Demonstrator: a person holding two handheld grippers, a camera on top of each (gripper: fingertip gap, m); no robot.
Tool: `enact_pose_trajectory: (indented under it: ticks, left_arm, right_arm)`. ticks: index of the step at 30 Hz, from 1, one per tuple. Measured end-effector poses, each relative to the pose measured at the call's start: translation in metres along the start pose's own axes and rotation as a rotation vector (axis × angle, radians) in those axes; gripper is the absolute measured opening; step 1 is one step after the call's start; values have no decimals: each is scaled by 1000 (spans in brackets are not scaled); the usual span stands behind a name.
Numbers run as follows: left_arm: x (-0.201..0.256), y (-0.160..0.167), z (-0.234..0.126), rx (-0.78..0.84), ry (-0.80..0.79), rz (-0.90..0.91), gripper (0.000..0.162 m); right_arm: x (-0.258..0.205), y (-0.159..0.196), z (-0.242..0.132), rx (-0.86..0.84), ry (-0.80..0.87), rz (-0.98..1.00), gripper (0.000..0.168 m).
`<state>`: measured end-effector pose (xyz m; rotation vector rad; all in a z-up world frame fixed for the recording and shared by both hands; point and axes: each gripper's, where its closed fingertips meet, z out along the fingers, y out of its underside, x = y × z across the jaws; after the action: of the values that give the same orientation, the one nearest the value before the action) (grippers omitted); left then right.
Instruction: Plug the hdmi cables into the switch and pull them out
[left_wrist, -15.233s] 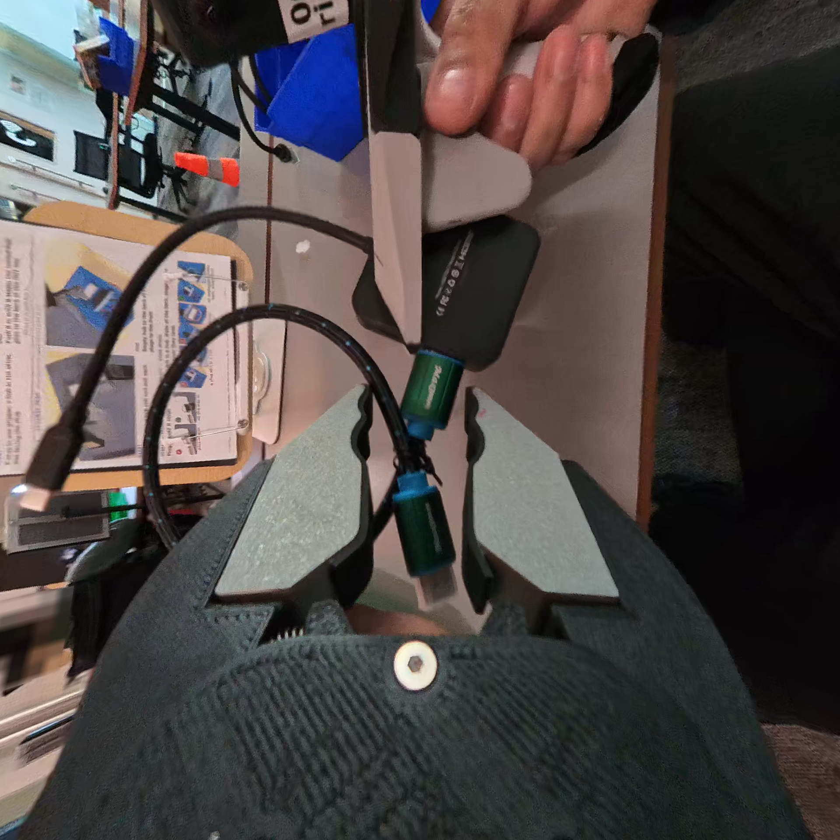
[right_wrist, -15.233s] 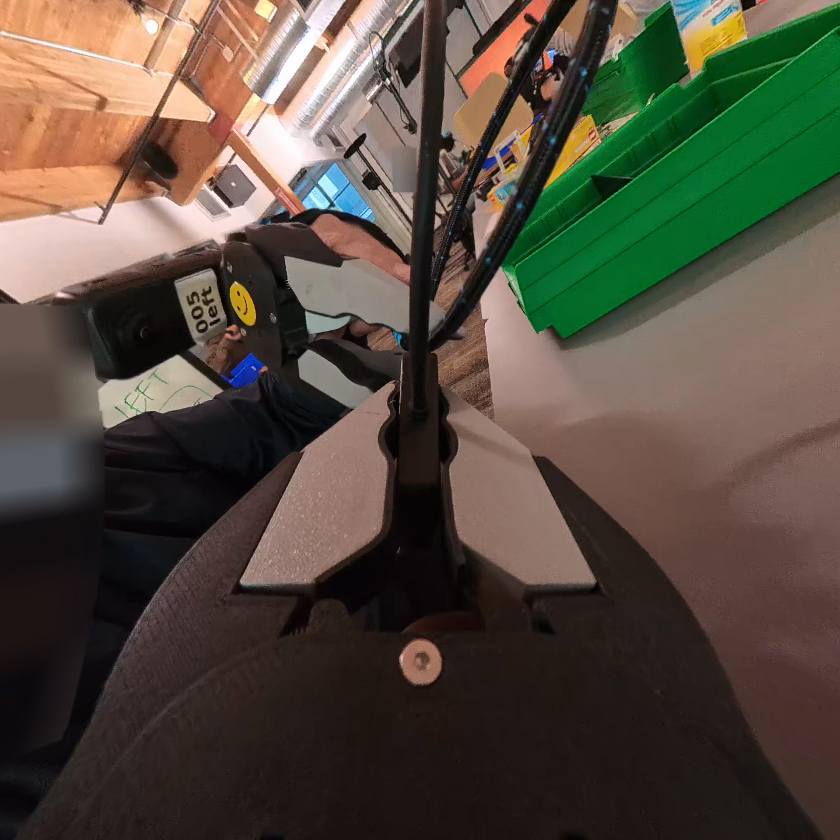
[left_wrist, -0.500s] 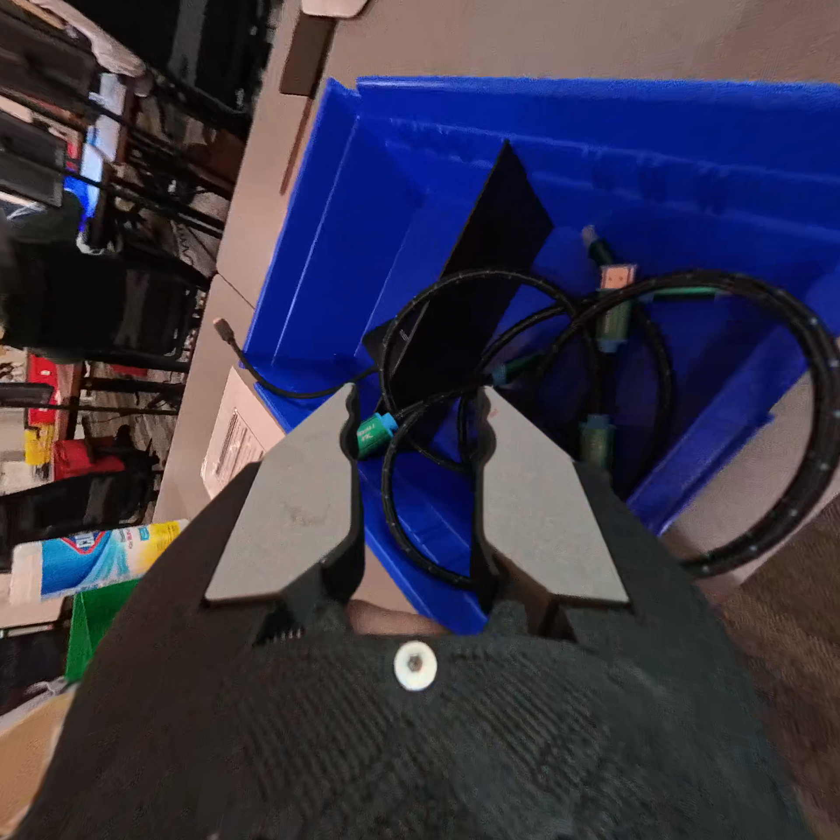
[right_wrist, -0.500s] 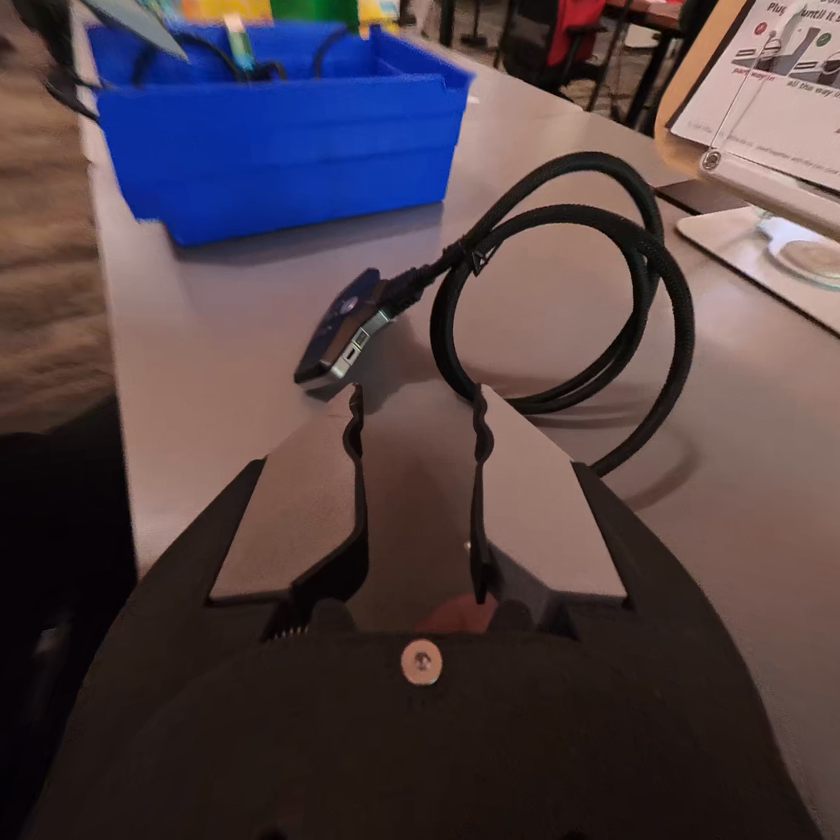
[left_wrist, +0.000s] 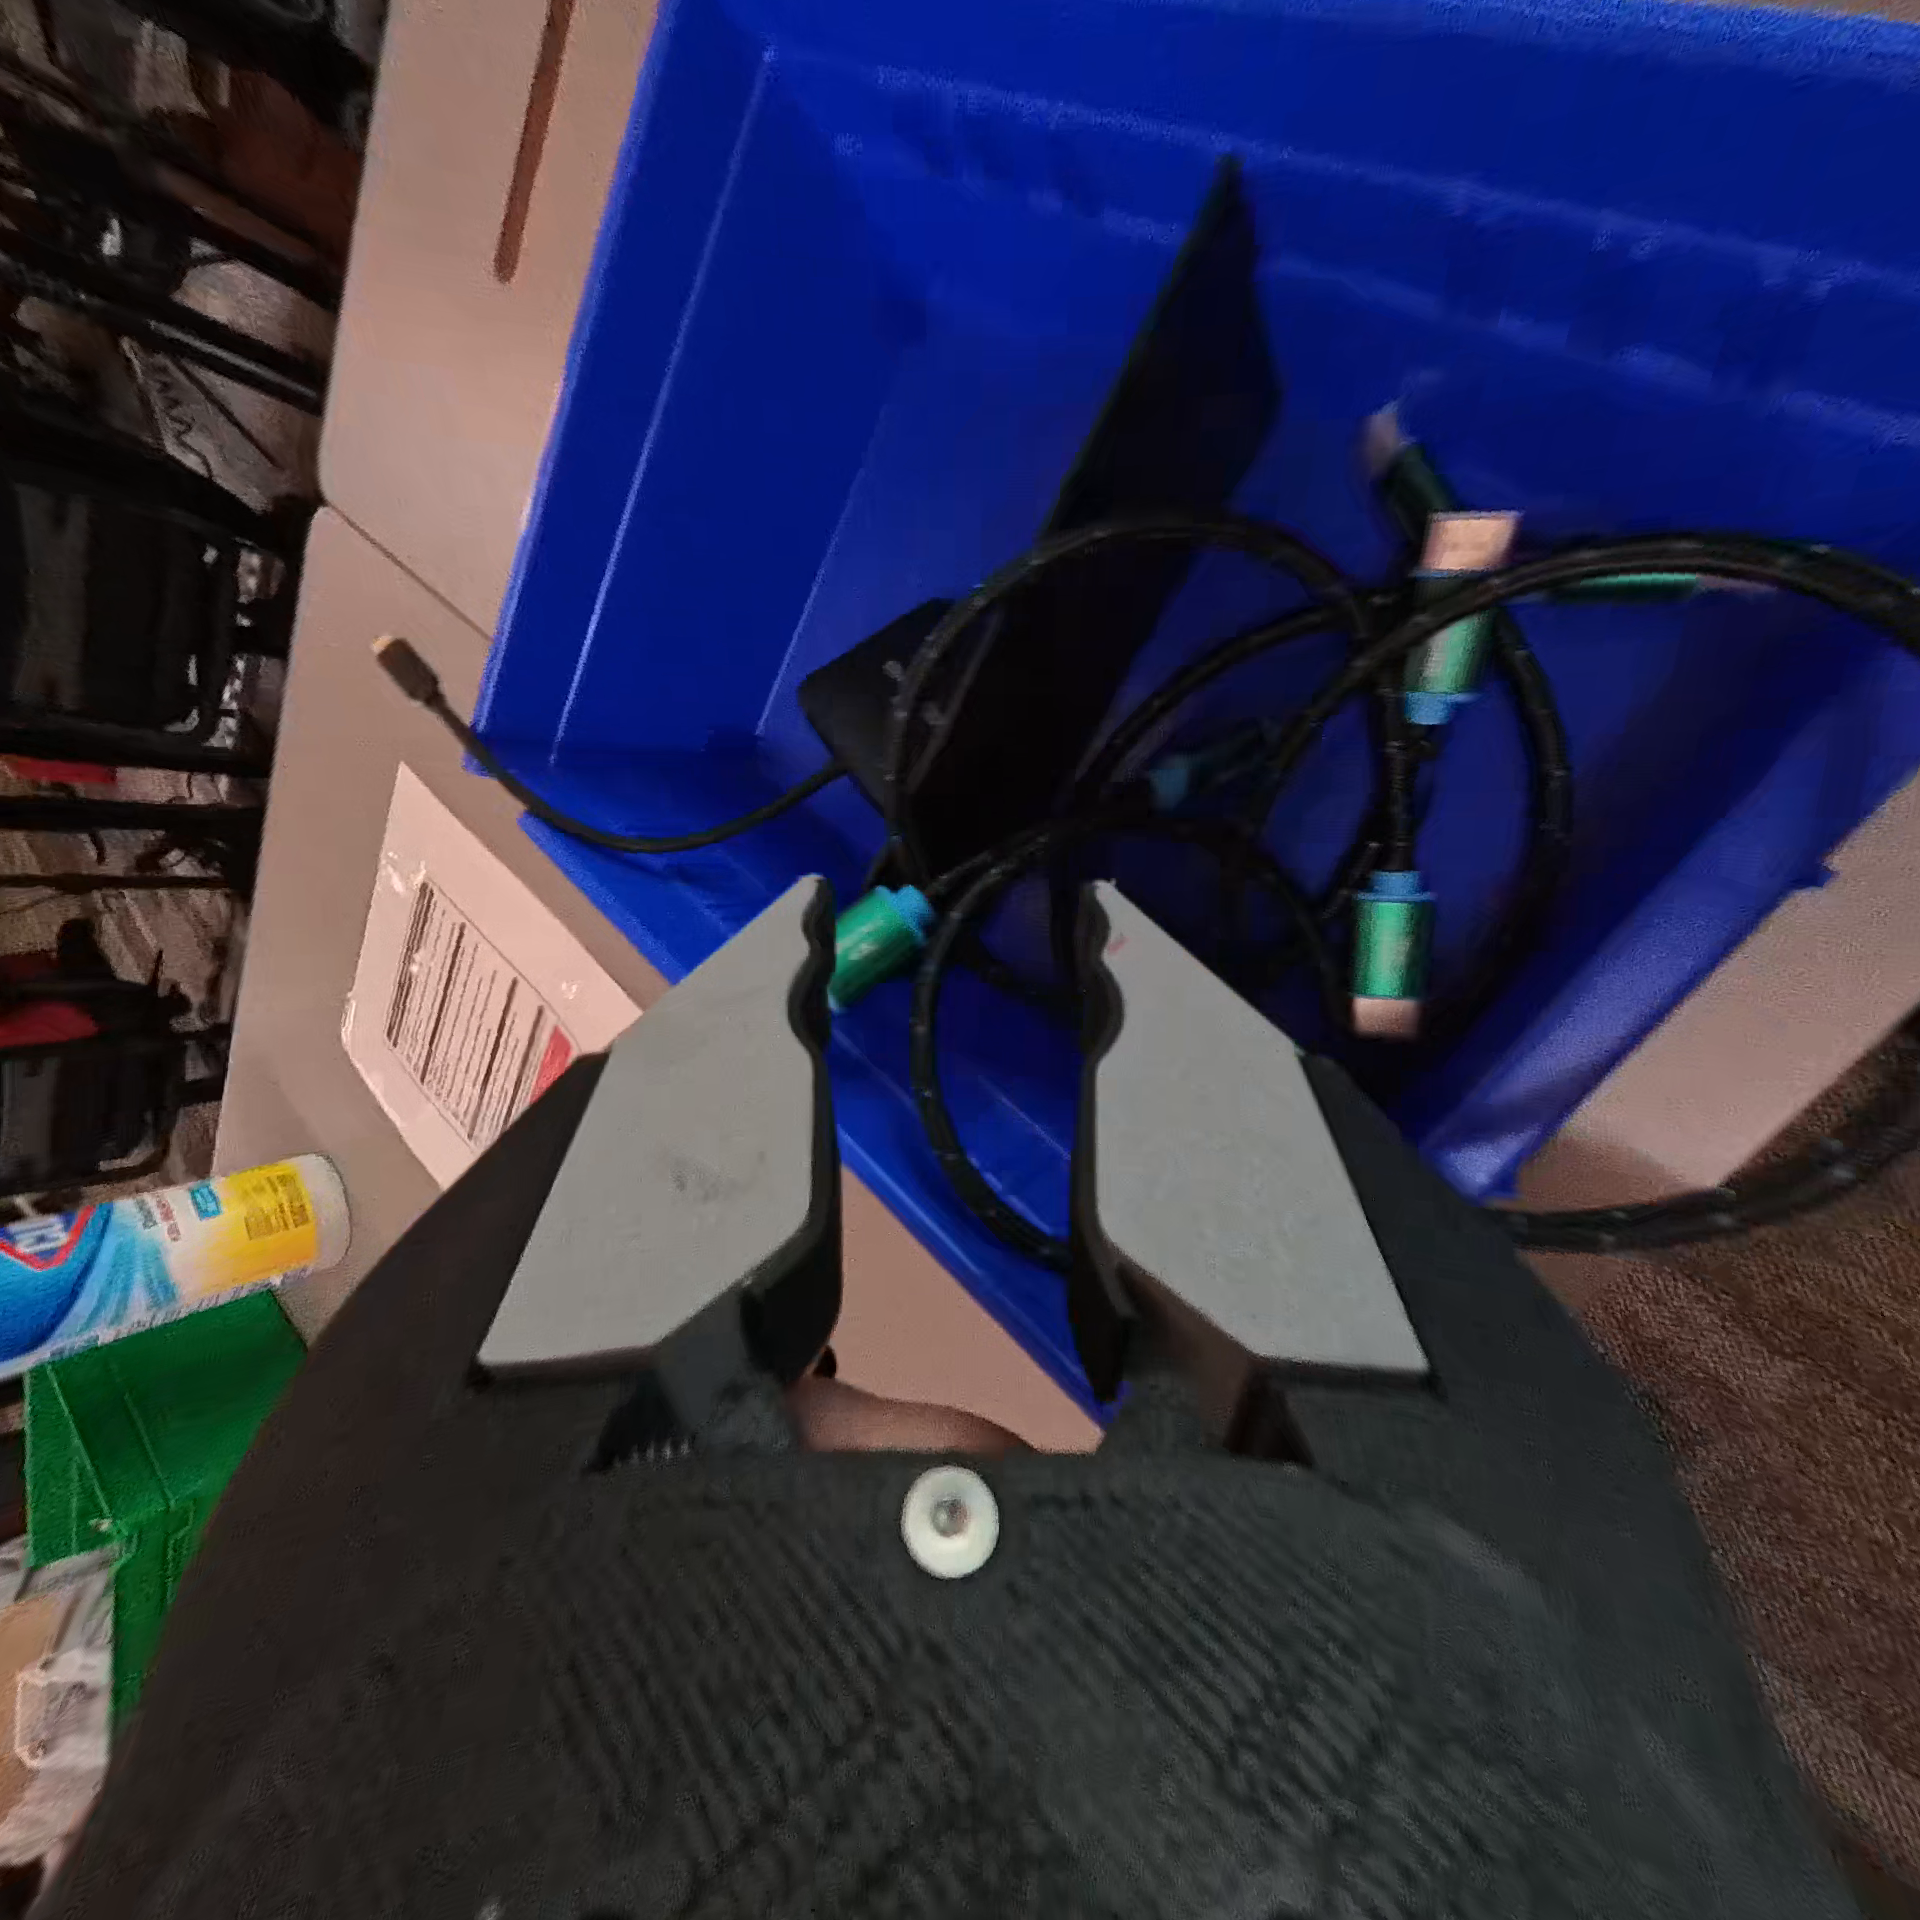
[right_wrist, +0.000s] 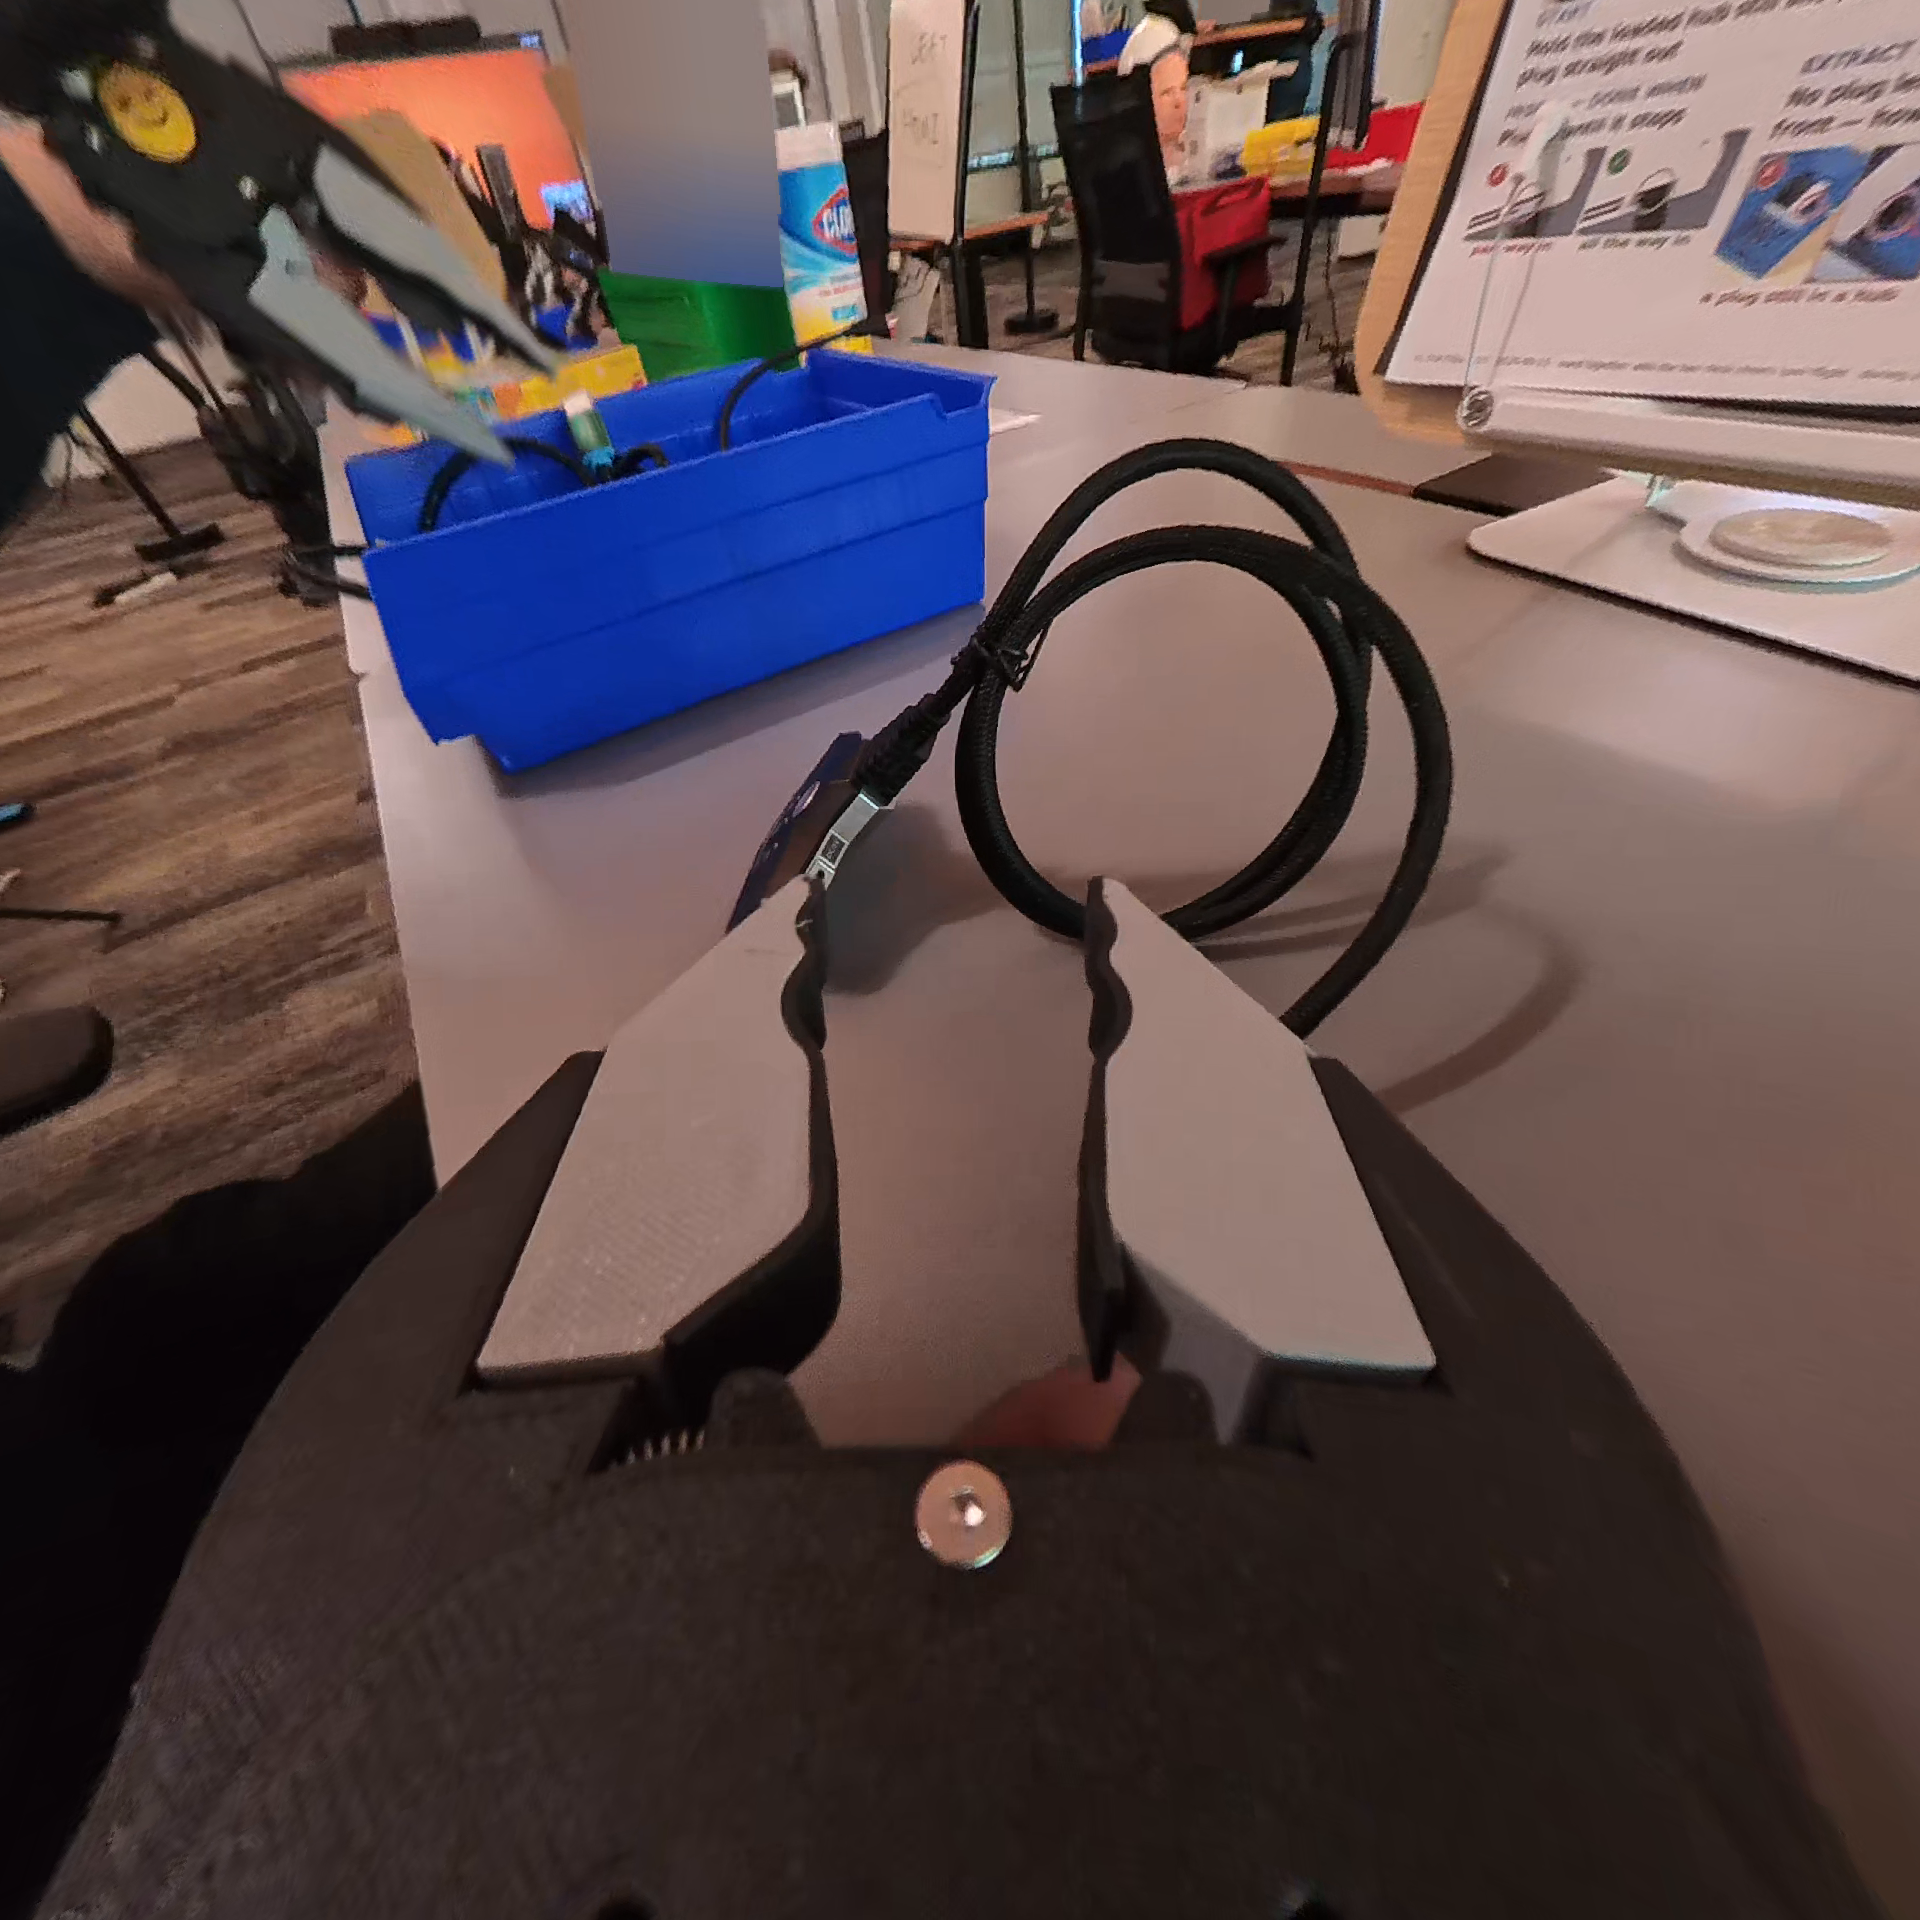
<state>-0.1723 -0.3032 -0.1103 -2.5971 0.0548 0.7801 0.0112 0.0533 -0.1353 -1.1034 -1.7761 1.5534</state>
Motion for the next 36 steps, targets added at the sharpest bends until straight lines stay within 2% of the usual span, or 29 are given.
enact_pose_trajectory:
  ticks: [5,8,10,15,19,26,30,31,36]
  left_arm:
    - [44,3,-6,-61,49,46,44]
    - [43,24,1,-215,-9,76,46]
    - [44,27,6,-248,-24,70,46]
    - [-7,17,2,-195,-292,11,34]
    - [-35,20,-4,-171,-371,-129,34]
    - [-41,33,15,-174,-298,-368,35]
    - [-34,32,25,-156,-224,-447,35]
    - [-31,31,28,-160,-205,-465,41]
    - [-30,33,30,-170,-176,-535,42]
  right_arm:
    - [7,-8,-12,76,-40,138,46]
    - [11,-7,-12,73,-56,200,47]
    - [13,-7,-12,73,-54,211,47]
    - [12,-8,-13,85,-36,189,46]
    - [12,-7,-13,79,-46,199,46]
    - [13,-8,-13,85,-72,235,46]
    - [11,-8,-14,86,-73,223,46]
    - [11,-8,-14,85,-72,221,46]
    - [10,-8,-14,85,-77,217,46]
